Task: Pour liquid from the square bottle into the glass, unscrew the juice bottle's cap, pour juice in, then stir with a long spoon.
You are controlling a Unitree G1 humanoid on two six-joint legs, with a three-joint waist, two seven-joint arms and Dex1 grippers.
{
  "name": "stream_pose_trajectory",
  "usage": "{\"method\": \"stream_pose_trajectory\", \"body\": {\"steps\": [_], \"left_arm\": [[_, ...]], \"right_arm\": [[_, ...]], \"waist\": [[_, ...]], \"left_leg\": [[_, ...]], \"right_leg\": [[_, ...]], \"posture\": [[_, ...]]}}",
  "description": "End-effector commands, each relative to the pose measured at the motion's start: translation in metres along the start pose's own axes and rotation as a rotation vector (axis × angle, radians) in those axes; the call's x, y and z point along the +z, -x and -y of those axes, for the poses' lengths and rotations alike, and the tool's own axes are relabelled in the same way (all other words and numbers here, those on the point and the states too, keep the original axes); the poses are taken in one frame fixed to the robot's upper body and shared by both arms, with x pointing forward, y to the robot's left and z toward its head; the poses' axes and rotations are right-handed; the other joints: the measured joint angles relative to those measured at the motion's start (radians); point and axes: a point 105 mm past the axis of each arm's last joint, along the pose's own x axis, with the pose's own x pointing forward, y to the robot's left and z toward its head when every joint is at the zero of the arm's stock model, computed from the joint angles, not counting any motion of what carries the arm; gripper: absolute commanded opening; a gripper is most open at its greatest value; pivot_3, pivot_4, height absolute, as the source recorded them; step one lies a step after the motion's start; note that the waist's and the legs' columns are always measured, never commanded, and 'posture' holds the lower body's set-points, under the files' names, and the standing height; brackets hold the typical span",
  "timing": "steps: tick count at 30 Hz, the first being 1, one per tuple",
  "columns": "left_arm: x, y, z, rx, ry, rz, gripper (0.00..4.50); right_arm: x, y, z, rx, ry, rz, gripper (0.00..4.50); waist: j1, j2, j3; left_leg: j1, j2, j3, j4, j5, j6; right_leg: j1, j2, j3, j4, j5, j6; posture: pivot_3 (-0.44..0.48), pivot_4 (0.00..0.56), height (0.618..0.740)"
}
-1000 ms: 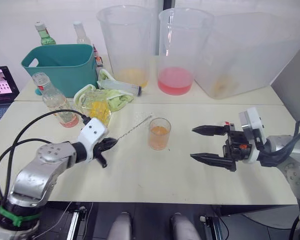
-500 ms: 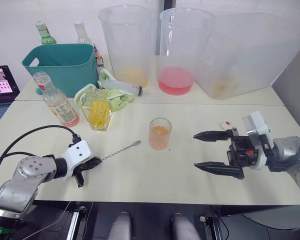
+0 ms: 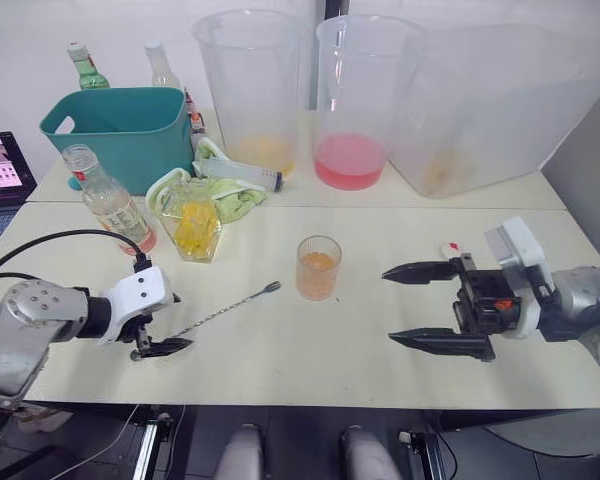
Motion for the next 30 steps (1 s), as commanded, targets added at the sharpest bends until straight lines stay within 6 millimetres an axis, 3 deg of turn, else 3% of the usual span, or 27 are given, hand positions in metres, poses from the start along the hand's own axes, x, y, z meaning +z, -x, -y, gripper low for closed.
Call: {"method": "stream_pose_trajectory", "body": {"steps": [1,6,15,20,24,30], "left_arm": [[0.002,0.000,0.001,-0.032,-0.038,-0.038,4.47],[0.001,-0.013,0.004,-0.030,-0.028,-0.049,4.47],[-0.008,-0.029,0.016,0.001,0.034,-0.053,1.68],[-0.012,-0.027,0.010,0.055,0.064,-0.052,0.01],[-0.006,-0.019,-0.002,0.088,0.094,-0.028,0.01],[0.018,-0.002,-0.023,0.144,0.137,0.063,0.01]], "right_arm": [[0.008,-0.007,-0.010,0.056,0.052,-0.028,4.50],[0.007,-0.009,-0.011,0.045,0.063,-0.042,4.50],[0.002,-0.007,-0.010,0.014,0.051,-0.046,4.50],[0.001,-0.005,-0.009,0.010,0.052,-0.052,4.50],[0.001,-0.002,-0.007,0.010,0.056,-0.060,4.50],[0.001,0.000,-0.004,0.019,0.055,-0.065,4.50]], "waist": [[0.000,0.000,0.000],[0.002,0.000,0.000],[0.006,0.001,0.000],[0.005,0.001,-0.001],[0.005,0.001,-0.001],[0.003,0.000,0.000]], "left_leg": [[0.000,0.000,0.000,0.000,0.000,0.000],[-0.001,0.000,0.000,0.000,0.000,0.000],[0.002,0.000,0.000,0.001,0.000,0.000],[0.004,0.000,0.000,0.001,0.000,0.000],[0.005,0.000,0.000,0.001,0.000,0.000],[0.003,0.000,0.000,0.001,0.000,0.000]], "right_leg": [[0.000,0.000,0.000,0.000,0.000,0.000],[0.000,0.000,0.000,0.000,0.000,0.000],[0.001,0.000,0.000,0.002,0.000,0.000],[0.002,0.000,0.001,0.004,0.000,0.000],[0.002,0.000,0.001,0.004,0.000,0.000],[0.001,0.000,0.000,0.004,0.000,0.000]], "posture": [[0.000,0.150,0.733],[0.000,0.150,0.733],[0.000,0.150,0.733],[0.000,0.150,0.733],[0.000,0.150,0.733],[0.000,0.150,0.733]]}}
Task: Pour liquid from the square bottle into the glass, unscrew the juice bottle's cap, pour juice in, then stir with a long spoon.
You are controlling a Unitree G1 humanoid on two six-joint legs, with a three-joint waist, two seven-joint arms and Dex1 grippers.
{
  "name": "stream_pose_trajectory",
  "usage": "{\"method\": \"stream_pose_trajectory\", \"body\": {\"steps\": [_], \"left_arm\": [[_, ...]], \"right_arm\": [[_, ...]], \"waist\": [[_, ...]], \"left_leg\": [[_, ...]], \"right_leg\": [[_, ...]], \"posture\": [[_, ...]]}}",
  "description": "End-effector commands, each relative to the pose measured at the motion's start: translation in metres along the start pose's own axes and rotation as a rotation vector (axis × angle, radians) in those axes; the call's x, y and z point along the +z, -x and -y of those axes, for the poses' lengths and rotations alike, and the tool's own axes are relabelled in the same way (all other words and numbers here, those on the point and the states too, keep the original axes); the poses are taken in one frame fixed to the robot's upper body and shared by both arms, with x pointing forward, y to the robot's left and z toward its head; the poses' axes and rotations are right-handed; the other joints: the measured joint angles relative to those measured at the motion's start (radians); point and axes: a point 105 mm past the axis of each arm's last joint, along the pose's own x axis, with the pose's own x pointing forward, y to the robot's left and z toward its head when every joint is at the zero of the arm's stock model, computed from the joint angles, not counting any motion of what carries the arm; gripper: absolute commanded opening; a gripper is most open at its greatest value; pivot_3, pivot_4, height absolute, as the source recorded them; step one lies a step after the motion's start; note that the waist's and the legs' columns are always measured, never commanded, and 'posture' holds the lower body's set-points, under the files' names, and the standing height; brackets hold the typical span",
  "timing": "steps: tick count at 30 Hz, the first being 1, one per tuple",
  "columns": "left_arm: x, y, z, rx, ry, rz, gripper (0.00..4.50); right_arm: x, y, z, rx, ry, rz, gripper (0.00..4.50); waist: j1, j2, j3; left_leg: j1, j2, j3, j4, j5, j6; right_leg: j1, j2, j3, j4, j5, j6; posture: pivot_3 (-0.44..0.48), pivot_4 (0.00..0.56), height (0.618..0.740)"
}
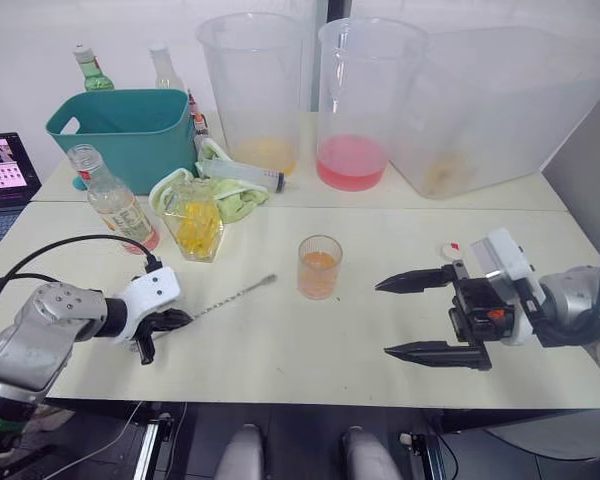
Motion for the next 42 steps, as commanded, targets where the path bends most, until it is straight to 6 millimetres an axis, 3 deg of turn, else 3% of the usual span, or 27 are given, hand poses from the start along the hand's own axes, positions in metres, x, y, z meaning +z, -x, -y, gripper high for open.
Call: {"method": "stream_pose_trajectory", "body": {"steps": [1,5,9,15,18,21,32,36,42], "left_arm": [[0.023,0.015,-0.013,0.047,0.023,0.084,0.01],[0.046,0.028,-0.022,0.063,0.116,0.200,0.01],[0.098,0.046,-0.026,0.044,0.165,0.442,0.01],[0.145,0.041,-0.012,0.030,0.146,0.600,0.01],[0.165,0.035,-0.006,0.068,0.103,0.661,0.01],[0.182,0.029,-0.001,0.112,0.054,0.728,0.01],[0.189,0.014,0.011,0.153,0.056,0.770,0.01],[0.192,0.009,0.016,0.139,0.058,0.770,0.01],[0.191,0.004,0.020,0.112,0.063,0.753,0.01]], "right_arm": [[0.009,0.004,0.001,0.004,0.049,0.006,4.50],[0.014,0.005,0.002,0.031,-0.050,0.036,4.50],[0.029,0.004,0.023,-0.056,-0.164,0.162,4.50],[0.040,-0.005,0.055,-0.205,-0.169,0.279,4.50],[0.040,-0.001,0.088,-0.396,-0.210,0.349,4.50],[0.048,-0.005,0.102,-0.465,-0.268,0.443,4.50],[0.072,-0.026,0.114,-0.438,-0.512,0.674,4.50],[0.067,-0.040,0.129,-0.479,-0.617,0.681,4.50],[0.071,-0.042,0.137,-0.506,-0.658,0.722,4.50]], "waist": [[0.000,0.000,0.000],[-0.001,0.000,0.000],[0.000,-0.002,0.001],[-0.003,-0.003,0.001],[-0.003,-0.003,0.001],[-0.003,-0.003,0.001],[-0.018,-0.002,0.001],[-0.025,-0.002,0.001],[-0.027,-0.002,0.001]], "left_leg": [[0.000,0.000,0.000,0.000,0.000,0.000],[-0.001,0.000,0.000,0.000,0.000,0.000],[-0.003,0.000,-0.002,0.001,0.000,0.000],[-0.003,-0.001,-0.003,0.001,0.000,0.000],[-0.004,-0.001,-0.003,0.002,0.000,0.000],[-0.004,-0.001,-0.003,0.002,0.000,0.000],[-0.004,-0.001,-0.004,0.001,0.000,0.000],[-0.004,-0.001,-0.004,0.001,0.000,0.000],[-0.004,-0.001,-0.004,0.001,0.000,0.000]], "right_leg": [[0.000,0.000,0.000,0.000,0.000,0.000],[0.000,0.000,-0.001,0.000,0.000,0.000],[-0.001,0.000,-0.002,0.001,0.000,0.000],[-0.001,0.000,-0.002,0.002,0.000,0.000],[-0.002,0.000,-0.002,0.002,0.000,0.000],[-0.002,0.000,-0.002,0.003,0.001,0.000],[-0.003,0.000,-0.002,0.004,0.001,-0.001],[-0.003,0.000,-0.001,0.004,0.001,-0.001],[-0.004,0.000,-0.001,0.006,0.001,-0.001]], "posture": [[0.000,0.150,0.733],[0.000,0.150,0.733],[0.000,0.150,0.733],[0.000,0.150,0.733],[0.000,0.150,0.733],[0.000,0.150,0.733],[0.000,0.150,0.733],[0.000,0.150,0.733],[0.000,0.150,0.733]]}}
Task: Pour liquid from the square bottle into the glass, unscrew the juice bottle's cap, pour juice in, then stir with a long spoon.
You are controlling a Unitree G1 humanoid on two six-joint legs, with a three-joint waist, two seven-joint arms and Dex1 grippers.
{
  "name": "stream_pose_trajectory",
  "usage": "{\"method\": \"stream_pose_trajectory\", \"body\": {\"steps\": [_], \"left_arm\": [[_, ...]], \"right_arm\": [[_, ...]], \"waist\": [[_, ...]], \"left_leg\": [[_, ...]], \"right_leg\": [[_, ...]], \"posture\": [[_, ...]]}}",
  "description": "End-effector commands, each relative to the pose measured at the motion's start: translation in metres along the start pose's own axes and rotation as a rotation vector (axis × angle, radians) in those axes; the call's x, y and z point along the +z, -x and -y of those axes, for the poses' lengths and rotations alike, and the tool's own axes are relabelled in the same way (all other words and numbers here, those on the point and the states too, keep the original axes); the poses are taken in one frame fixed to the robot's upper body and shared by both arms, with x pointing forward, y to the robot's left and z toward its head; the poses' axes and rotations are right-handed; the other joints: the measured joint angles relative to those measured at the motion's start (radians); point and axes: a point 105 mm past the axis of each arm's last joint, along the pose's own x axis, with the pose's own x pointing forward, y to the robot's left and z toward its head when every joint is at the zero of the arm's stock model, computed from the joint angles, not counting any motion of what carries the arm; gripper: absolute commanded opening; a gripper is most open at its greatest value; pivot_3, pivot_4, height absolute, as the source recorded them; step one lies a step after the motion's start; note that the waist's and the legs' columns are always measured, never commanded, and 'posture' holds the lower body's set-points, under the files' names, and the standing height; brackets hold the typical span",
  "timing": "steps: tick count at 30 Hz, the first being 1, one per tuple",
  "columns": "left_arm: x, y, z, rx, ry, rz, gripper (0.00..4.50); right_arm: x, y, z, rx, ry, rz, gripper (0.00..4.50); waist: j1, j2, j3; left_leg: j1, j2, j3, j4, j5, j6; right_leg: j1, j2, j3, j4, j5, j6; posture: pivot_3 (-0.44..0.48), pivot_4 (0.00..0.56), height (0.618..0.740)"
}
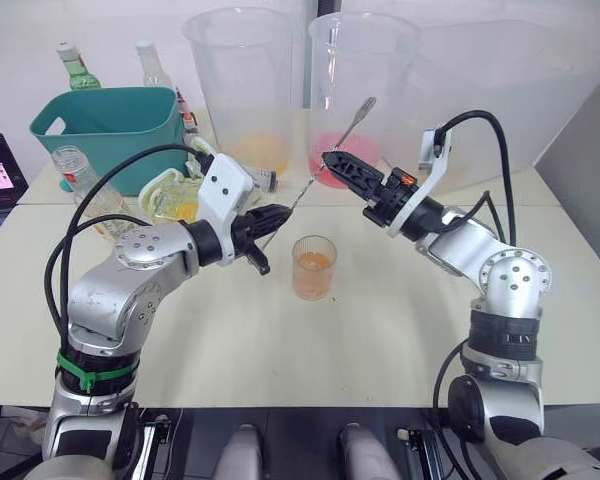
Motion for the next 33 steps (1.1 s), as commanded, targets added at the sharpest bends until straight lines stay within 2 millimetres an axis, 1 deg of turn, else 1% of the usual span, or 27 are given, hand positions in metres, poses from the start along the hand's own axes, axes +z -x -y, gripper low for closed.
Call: {"method": "stream_pose_trajectory", "body": {"steps": [1,5,8,15,17,18,19,24,28,31,33], "left_arm": [[0.010,0.003,0.004,-0.008,-0.035,0.031,0.01],[0.009,0.000,0.007,-0.022,-0.030,0.028,0.01],[0.008,-0.002,0.009,-0.031,-0.025,0.024,0.00],[0.009,-0.002,0.006,-0.010,-0.027,0.025,0.00],[0.009,-0.003,0.006,-0.012,-0.025,0.026,0.00],[0.009,-0.003,0.007,-0.014,-0.025,0.026,0.00],[0.009,-0.004,0.007,-0.014,-0.025,0.026,0.00],[0.008,-0.005,0.010,-0.025,-0.025,0.021,0.00],[0.007,-0.005,0.007,-0.008,-0.016,0.015,0.00],[0.013,-0.003,0.008,-0.033,0.026,0.055,0.95],[0.016,0.000,0.006,-0.038,0.019,0.068,1.58]], "right_arm": [[0.015,-0.002,-0.008,0.015,0.008,0.065,4.50],[0.014,-0.007,-0.006,0.004,-0.006,0.079,4.50],[0.012,-0.010,-0.006,0.001,-0.011,0.087,3.68],[0.015,-0.010,-0.004,-0.014,0.031,0.125,1.32],[0.015,-0.010,-0.003,-0.012,0.037,0.130,0.57],[0.015,-0.010,-0.004,-0.011,0.037,0.131,0.25],[0.014,-0.010,-0.004,-0.007,0.035,0.132,0.02],[0.013,-0.010,-0.006,0.002,0.031,0.138,0.02],[0.014,-0.008,-0.005,0.001,0.036,0.142,0.02],[0.020,-0.007,-0.006,0.006,0.039,0.158,0.00],[0.026,-0.006,-0.008,0.017,0.049,0.171,0.00]], "waist": [[0.000,0.000,0.000],[0.000,0.000,0.000],[0.000,0.000,0.000],[0.000,0.000,0.000],[0.000,0.000,0.000],[0.000,0.000,0.000],[0.000,0.000,0.000],[-0.001,0.001,0.000],[-0.001,0.001,0.000],[0.000,0.001,0.000],[0.000,0.001,0.000]], "left_leg": [[0.000,0.000,0.000,0.000,0.000,0.000],[0.000,0.000,0.000,0.000,0.000,0.000],[0.000,0.000,0.000,0.000,0.000,0.000],[0.000,0.000,0.000,0.000,0.000,0.000],[0.000,0.000,0.000,0.000,0.000,0.000],[0.000,0.000,0.000,0.000,0.000,0.000],[0.000,0.000,0.000,0.000,0.000,0.000],[0.000,0.000,0.000,-0.001,0.000,0.000],[0.000,0.000,0.000,-0.001,0.000,0.000],[0.000,0.000,0.000,-0.001,0.000,0.000],[0.000,0.000,0.000,-0.001,0.000,0.000]], "right_leg": [[0.000,0.000,0.000,0.000,0.000,0.000],[0.000,0.000,0.000,0.000,0.000,0.000],[0.000,0.000,0.000,0.000,0.000,0.000],[-0.001,0.000,0.000,0.000,0.000,0.000],[-0.001,0.000,0.000,0.000,0.000,0.000],[-0.001,0.000,0.000,0.000,0.000,0.000],[-0.001,0.000,0.000,0.000,0.000,0.000],[-0.001,0.000,0.000,0.001,0.000,0.000],[-0.001,0.000,0.000,0.001,0.000,0.000],[-0.001,0.000,0.000,0.001,0.000,0.000],[-0.001,0.000,0.000,0.001,0.000,0.000]], "posture": [[0.000,0.150,0.733],[0.000,0.150,0.733],[0.000,0.150,0.733],[0.000,0.150,0.733],[0.000,0.150,0.733],[0.000,0.150,0.733],[0.000,0.150,0.733],[0.000,0.150,0.733],[0.000,0.150,0.733],[0.000,0.150,0.733],[0.000,0.150,0.733]]}}
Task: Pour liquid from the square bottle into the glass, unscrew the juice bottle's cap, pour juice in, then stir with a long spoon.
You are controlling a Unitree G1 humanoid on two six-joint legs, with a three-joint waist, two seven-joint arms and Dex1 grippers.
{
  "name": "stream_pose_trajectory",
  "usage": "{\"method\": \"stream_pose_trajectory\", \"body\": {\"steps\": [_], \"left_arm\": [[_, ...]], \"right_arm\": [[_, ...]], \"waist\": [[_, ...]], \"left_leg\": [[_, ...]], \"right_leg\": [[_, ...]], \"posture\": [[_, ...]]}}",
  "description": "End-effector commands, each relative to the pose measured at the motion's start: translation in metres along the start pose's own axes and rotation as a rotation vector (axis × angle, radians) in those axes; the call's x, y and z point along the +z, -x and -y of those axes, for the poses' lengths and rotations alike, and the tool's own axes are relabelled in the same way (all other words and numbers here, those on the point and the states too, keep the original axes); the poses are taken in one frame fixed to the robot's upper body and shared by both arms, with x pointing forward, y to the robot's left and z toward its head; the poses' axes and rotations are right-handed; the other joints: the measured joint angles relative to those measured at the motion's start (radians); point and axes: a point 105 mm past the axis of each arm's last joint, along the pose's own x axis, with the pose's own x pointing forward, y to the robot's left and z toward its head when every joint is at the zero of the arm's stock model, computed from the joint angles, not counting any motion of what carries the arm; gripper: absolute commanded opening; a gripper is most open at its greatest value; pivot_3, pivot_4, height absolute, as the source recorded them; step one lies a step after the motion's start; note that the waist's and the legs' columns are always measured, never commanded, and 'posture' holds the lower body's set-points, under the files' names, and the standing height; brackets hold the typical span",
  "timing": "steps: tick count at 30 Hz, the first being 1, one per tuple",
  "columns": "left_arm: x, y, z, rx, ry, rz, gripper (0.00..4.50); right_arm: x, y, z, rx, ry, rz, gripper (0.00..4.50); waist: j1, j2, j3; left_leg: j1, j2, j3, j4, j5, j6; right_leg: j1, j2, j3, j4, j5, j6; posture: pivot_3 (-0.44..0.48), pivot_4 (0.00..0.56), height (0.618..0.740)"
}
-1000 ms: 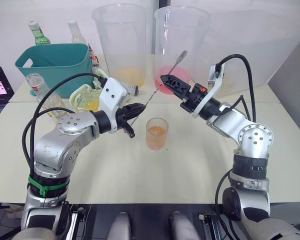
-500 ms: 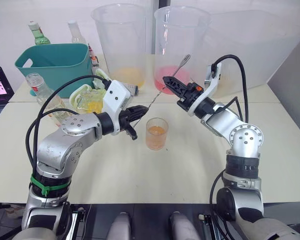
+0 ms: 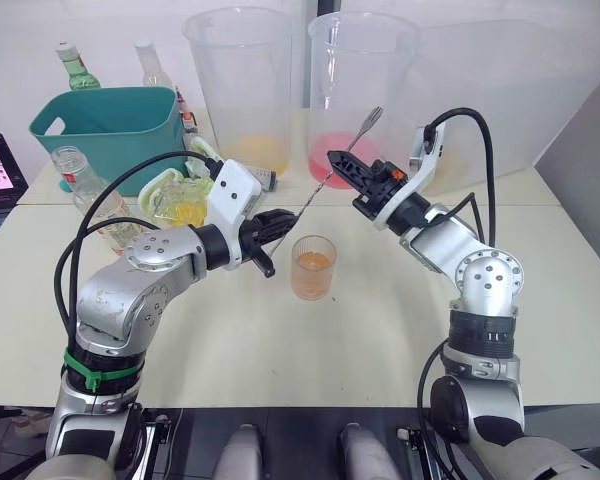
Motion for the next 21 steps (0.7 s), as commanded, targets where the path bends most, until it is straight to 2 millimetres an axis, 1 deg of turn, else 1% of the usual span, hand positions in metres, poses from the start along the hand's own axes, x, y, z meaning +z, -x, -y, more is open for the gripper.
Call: {"method": "stream_pose_trajectory", "body": {"steps": [1,2,7,9,10,12,13,14,17,21], "left_arm": [[0.021,0.009,-0.004,-0.005,-0.034,0.066,1.96],[0.022,0.012,-0.005,-0.009,-0.039,0.069,2.26],[0.030,0.033,-0.017,-0.019,-0.064,0.075,3.92],[0.030,0.043,-0.021,-0.025,-0.079,0.063,4.48],[0.028,0.050,-0.023,-0.032,-0.090,0.049,4.48],[0.025,0.059,-0.027,-0.037,-0.109,0.022,4.48],[0.021,0.063,-0.031,-0.028,-0.107,0.008,4.48],[0.015,0.066,-0.032,-0.032,-0.120,-0.018,4.48],[0.005,0.071,-0.035,-0.041,-0.127,-0.043,4.48],[-0.002,0.073,-0.034,-0.052,-0.111,-0.045,4.48]], "right_arm": [[0.026,0.003,-0.014,0.055,0.045,0.079,0.00],[0.030,0.003,-0.016,0.064,0.056,0.086,0.00],[0.066,0.005,-0.035,0.143,0.150,0.142,0.00],[0.080,0.007,-0.048,0.191,0.224,0.141,0.00],[0.089,0.009,-0.058,0.227,0.280,0.136,0.00],[0.098,0.010,-0.071,0.269,0.385,0.106,0.00],[0.095,0.010,-0.075,0.284,0.482,0.057,0.00],[0.092,0.010,-0.078,0.301,0.543,0.017,0.00],[0.088,0.009,-0.078,0.332,0.609,-0.044,0.00],[0.080,0.010,-0.076,0.359,0.638,-0.114,0.00]], "waist": [[-0.001,0.000,0.000],[-0.001,0.000,0.000],[-0.003,0.001,0.000],[-0.003,0.001,0.000],[-0.003,0.001,0.001],[-0.003,0.002,0.001],[-0.003,0.002,0.001],[-0.003,0.002,0.001],[-0.003,0.002,0.001],[-0.002,0.002,0.001]], "left_leg": [[0.000,0.000,0.000,0.000,0.000,0.000],[0.000,0.000,0.000,0.000,0.000,0.000],[-0.001,0.000,0.001,-0.001,0.000,0.000],[-0.001,0.000,0.001,-0.002,0.000,0.000],[-0.001,0.000,0.001,-0.002,0.000,0.000],[-0.003,0.000,0.002,-0.002,0.000,0.000],[-0.005,0.000,0.002,-0.002,0.000,0.000],[-0.006,0.000,0.002,-0.002,0.000,0.000],[-0.006,0.001,0.002,-0.002,0.000,0.000],[-0.007,0.000,0.002,-0.002,0.000,0.000]], "right_leg": [[0.000,0.000,0.000,0.000,0.000,0.000],[0.000,0.000,0.000,0.000,0.000,0.000],[-0.003,0.000,0.001,0.001,0.000,0.000],[-0.004,0.000,0.001,0.001,0.000,0.000],[-0.004,0.000,0.001,0.001,0.000,0.000],[-0.007,0.000,0.002,0.001,0.000,0.000],[-0.009,0.000,0.002,0.002,0.000,0.000],[-0.010,0.000,0.001,0.002,0.000,0.000],[-0.009,0.000,0.001,0.001,0.000,0.000],[-0.010,0.000,0.001,0.001,0.000,0.000]], "posture": [[0.000,0.150,0.733],[0.000,0.150,0.733],[0.000,0.150,0.733],[0.000,0.150,0.733],[0.000,0.150,0.733],[0.000,0.150,0.733],[0.000,0.150,0.733],[0.000,0.150,0.733],[0.000,0.150,0.733],[0.000,0.150,0.733]]}}
